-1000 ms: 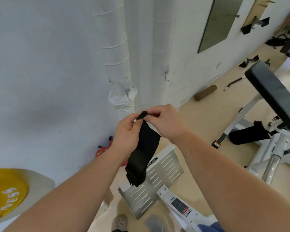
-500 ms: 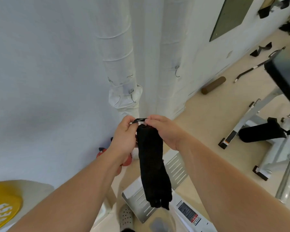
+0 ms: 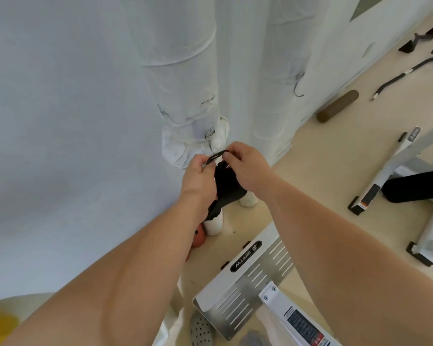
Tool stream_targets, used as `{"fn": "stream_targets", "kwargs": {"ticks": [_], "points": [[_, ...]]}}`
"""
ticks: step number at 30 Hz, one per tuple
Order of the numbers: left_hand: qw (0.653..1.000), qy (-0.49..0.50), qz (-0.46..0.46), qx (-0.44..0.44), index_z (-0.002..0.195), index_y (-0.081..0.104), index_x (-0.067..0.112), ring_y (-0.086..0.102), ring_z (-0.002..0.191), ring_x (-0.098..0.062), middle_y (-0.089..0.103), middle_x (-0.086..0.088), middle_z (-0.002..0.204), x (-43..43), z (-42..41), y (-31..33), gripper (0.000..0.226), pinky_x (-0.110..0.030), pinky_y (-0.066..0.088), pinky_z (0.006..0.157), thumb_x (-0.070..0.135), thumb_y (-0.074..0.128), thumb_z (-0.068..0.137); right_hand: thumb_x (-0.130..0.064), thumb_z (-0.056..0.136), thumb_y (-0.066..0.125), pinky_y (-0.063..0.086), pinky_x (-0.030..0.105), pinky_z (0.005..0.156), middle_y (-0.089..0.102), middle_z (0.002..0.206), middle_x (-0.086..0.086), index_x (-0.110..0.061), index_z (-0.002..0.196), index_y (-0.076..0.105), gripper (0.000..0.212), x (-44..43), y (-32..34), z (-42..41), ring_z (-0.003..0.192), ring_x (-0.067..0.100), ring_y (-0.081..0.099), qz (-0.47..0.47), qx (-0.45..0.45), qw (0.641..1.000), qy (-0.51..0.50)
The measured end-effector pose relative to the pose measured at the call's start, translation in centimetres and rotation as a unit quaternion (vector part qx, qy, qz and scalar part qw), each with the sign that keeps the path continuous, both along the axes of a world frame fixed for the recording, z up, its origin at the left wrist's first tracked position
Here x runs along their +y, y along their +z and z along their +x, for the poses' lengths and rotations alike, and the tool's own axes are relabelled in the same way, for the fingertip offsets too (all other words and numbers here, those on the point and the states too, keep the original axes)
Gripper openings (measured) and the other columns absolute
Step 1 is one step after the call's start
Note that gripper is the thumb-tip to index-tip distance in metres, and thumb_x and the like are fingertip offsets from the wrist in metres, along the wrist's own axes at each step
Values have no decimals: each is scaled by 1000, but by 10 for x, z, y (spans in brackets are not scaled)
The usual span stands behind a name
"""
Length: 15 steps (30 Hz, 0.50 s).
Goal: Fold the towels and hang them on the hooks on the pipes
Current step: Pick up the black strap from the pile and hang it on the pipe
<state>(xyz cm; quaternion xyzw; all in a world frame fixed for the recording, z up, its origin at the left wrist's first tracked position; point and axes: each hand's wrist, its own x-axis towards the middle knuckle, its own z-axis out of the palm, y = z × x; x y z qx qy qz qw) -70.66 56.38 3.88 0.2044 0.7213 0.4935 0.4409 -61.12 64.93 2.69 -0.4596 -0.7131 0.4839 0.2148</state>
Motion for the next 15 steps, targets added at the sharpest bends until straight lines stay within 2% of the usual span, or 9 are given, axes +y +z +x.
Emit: {"fn": "stream_targets", "kwargs": {"ticks": [2,4,5,7,10,13,15], "points": [[1000,22,9,4,81,59,33,70,97,-42,71,-16,101,10,-2,-10,12,-66,58,82,39,52,88,-19,101,55,44,29,72,61,76,-3,-16,88,62,14,9,-4,-6,75,15,55,7,1,1000,-8],[998,55,21,3,84,62,31,69,91,-36,70,-10,94,16,0,-15,11,-57,59,86,38,56,90,-19,100,56,46,31,73,61,76,-3,-12,92,64,14,16,-8,-9,75,15,55,12,10,1000,-18],[997,76,28,8,86,63,30,66,83,-28,68,-6,87,17,3,-14,12,-49,60,81,35,56,95,-19,100,56,46,30,73,62,76,-3,-12,92,64,14,17,-10,-10,74,14,55,11,17,1000,-19],[993,111,33,36,87,63,26,56,71,-16,60,3,75,17,6,-20,15,-33,51,67,27,55,100,-19,99,58,48,30,73,66,79,1,-12,93,66,12,18,-13,-11,74,16,58,8,21,1000,-9],[987,127,18,94,81,62,21,51,64,-12,56,4,69,12,4,-33,20,-26,42,58,24,57,101,-21,98,61,52,36,74,71,85,8,-15,93,68,11,18,-21,-12,77,25,64,25,-7,1000,14],[986,124,2,108,71,59,22,46,59,-9,53,6,63,14,1,-38,29,-23,38,56,21,60,99,-21,97,63,44,21,64,68,79,4,-14,93,70,10,17,-26,-11,64,8,54,33,-10,999,9],[985,127,-15,114,63,57,22,44,56,-9,50,6,58,17,0,-39,35,-23,36,55,23,64,97,-22,96,66,38,12,60,67,76,-2,-15,90,70,10,14,-28,-11,62,1,52,35,-10,999,-7]]}}
